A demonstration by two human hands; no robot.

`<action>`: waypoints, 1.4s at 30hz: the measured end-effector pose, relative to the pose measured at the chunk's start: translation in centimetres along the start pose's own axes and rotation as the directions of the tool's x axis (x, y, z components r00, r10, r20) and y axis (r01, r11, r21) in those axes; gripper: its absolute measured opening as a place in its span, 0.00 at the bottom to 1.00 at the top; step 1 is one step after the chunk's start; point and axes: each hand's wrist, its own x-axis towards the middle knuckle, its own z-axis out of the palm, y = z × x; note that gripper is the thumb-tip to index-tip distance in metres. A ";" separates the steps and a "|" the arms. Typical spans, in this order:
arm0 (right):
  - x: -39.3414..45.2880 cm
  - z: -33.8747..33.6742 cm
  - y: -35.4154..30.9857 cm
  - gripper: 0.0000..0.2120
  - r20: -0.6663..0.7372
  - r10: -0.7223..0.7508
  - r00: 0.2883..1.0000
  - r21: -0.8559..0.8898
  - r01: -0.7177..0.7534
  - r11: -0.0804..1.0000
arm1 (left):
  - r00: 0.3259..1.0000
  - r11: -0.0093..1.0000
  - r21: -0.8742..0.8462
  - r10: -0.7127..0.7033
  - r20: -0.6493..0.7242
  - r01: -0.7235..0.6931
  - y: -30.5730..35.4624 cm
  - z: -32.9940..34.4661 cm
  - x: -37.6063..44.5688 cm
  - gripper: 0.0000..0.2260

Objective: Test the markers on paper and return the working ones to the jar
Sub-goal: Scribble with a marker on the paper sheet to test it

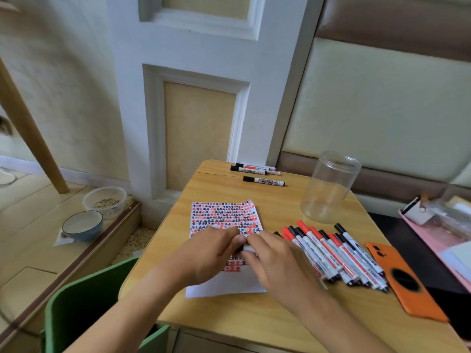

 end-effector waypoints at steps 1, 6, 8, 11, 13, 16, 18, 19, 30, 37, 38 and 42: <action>-0.2 -0.2 -0.2 0.11 0.017 0.021 1.000 0.009 -0.021 1.000 | 1.000 1.000 0.010 0.014 -0.005 -0.013 0.2 0.0 -0.1 0.19; -0.9 -1.1 -0.7 0.25 0.187 0.122 0.975 0.114 -0.145 0.983 | 0.996 0.998 0.006 0.070 -0.049 -0.069 0.3 0.6 -0.6 0.20; -0.9 -1.5 -0.9 0.21 0.197 0.125 0.973 0.131 -0.152 0.980 | 0.995 0.997 -0.006 0.079 -0.058 -0.080 0.2 0.9 -0.6 0.20; -0.9 -2.0 -1.1 0.14 0.221 0.157 0.963 0.150 -0.192 0.970 | 0.994 0.995 -0.016 0.096 -0.047 -0.096 0.1 1.1 -0.7 0.20; -1.1 -2.1 -1.1 0.14 0.246 0.176 0.953 0.122 -0.210 0.970 | 0.993 0.994 -0.012 0.106 -0.045 -0.106 0.1 1.1 -0.6 0.20; -1.1 -2.0 -0.9 0.15 0.272 0.205 0.940 0.124 -0.245 0.962 | 0.992 0.993 0.014 0.121 -0.042 -0.120 0.3 0.9 -0.2 0.18; -1.1 -1.6 -0.6 0.15 0.259 0.220 0.940 0.107 -0.255 0.961 | 0.993 0.994 0.006 0.111 -0.042 -0.111 0.1 0.6 0.0 0.19; -1.1 -1.3 -0.4 0.14 0.248 0.237 0.939 0.119 -0.272 0.955 | 0.994 0.995 0.011 0.096 -0.051 -0.095 -0.3 0.4 0.0 0.19; 0.0 0.6 1.5 0.08 0.198 0.450 0.871 0.599 -0.471 0.647 | 0.971 0.961 0.174 -0.194 -0.137 0.216 -4.4 1.7 0.9 0.06; 0.8 1.2 2.0 0.18 0.433 0.519 0.737 0.861 -0.508 0.001 | 0.966 0.938 0.232 -0.237 -0.107 0.256 -4.6 1.6 0.9 0.23; 0.8 1.4 2.2 0.20 0.444 0.510 0.737 0.868 -0.495 -0.041 | 0.964 0.926 0.269 -0.248 -0.098 0.265 -4.8 1.5 0.7 0.30; 0.5 2.0 2.3 0.18 0.434 0.456 0.777 0.888 -0.455 -0.069 | 0.944 0.888 0.332 -0.329 -0.022 0.318 -5.1 1.4 0.2 0.41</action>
